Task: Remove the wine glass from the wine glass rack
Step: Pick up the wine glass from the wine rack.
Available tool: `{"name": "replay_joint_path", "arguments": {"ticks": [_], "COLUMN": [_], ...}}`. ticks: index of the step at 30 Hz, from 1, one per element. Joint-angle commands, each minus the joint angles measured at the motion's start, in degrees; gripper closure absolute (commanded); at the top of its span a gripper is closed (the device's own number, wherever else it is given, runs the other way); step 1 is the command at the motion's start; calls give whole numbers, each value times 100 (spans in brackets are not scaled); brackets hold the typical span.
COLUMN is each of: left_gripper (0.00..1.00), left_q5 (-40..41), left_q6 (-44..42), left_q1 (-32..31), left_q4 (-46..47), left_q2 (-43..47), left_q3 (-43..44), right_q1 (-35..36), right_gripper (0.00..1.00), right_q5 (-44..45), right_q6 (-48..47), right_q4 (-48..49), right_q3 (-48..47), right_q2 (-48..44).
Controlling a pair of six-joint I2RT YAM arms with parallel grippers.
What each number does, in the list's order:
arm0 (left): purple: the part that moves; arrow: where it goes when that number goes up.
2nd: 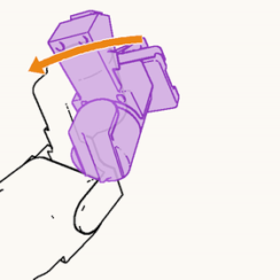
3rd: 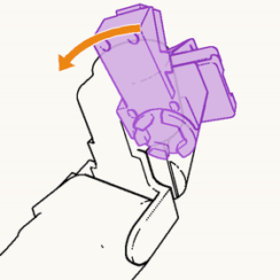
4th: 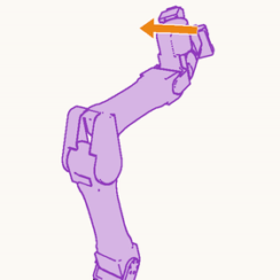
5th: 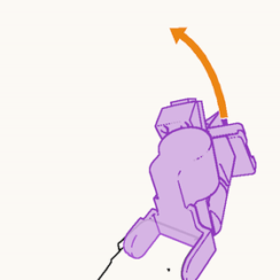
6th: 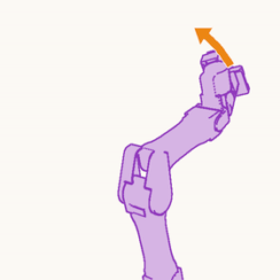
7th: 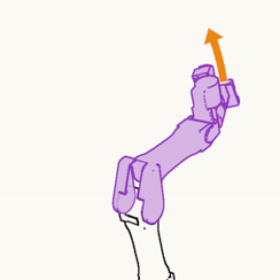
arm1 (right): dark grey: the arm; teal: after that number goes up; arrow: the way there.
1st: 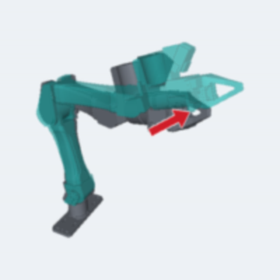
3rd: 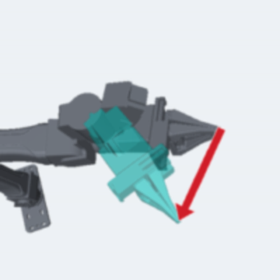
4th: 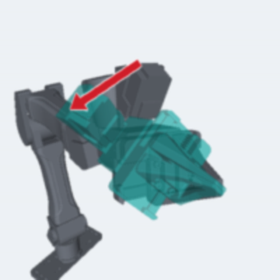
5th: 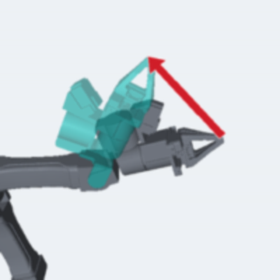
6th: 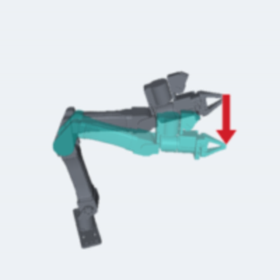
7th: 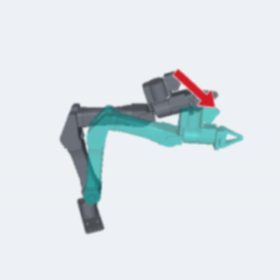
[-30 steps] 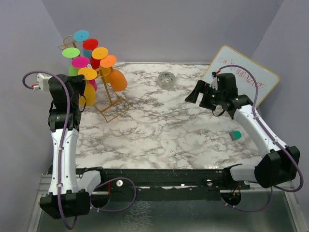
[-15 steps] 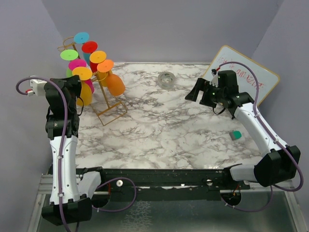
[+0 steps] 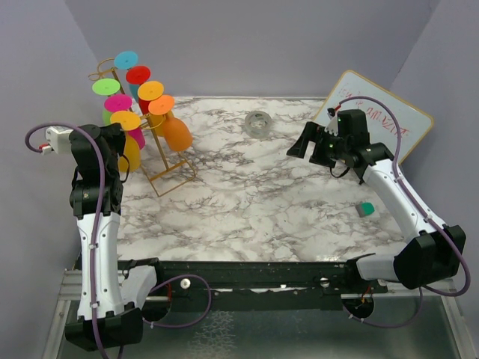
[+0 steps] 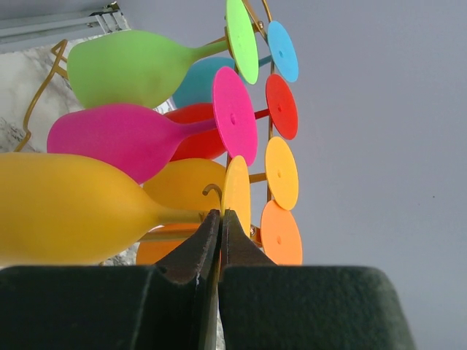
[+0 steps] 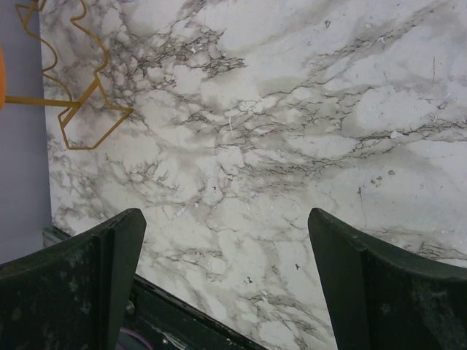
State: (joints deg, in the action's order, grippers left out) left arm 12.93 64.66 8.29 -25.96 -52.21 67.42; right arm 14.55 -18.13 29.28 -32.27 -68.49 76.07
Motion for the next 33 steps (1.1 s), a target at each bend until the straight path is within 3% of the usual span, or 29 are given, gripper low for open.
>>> {"name": "replay_joint_path", "arguments": {"ticks": [1, 9, 21, 27, 33], "left_gripper": [100, 100, 100, 100, 100], "left_q5": [299, 399, 273, 841, 860], "left_q6": [11, -148, 732, 598, 590], "left_q1": [58, 58, 97, 109, 105], "left_q4": [-173, -116, 99, -87, -80], "left_q2": [145, 109, 110, 260, 286], "left_q3": [49, 218, -124, -84, -84], "right_q1": [4, 9, 5, 4, 4], "right_gripper": [0, 0, 0, 0, 0], "right_q5": [-79, -46, 0, 42, -53], "right_q6": [-84, -92, -81, -183, -170], "right_q4": [-108, -103, -54, -87, -45], "right_q3": [62, 102, 193, 162, 156], "right_q2": [-156, -145, -157, -104, -16]}}
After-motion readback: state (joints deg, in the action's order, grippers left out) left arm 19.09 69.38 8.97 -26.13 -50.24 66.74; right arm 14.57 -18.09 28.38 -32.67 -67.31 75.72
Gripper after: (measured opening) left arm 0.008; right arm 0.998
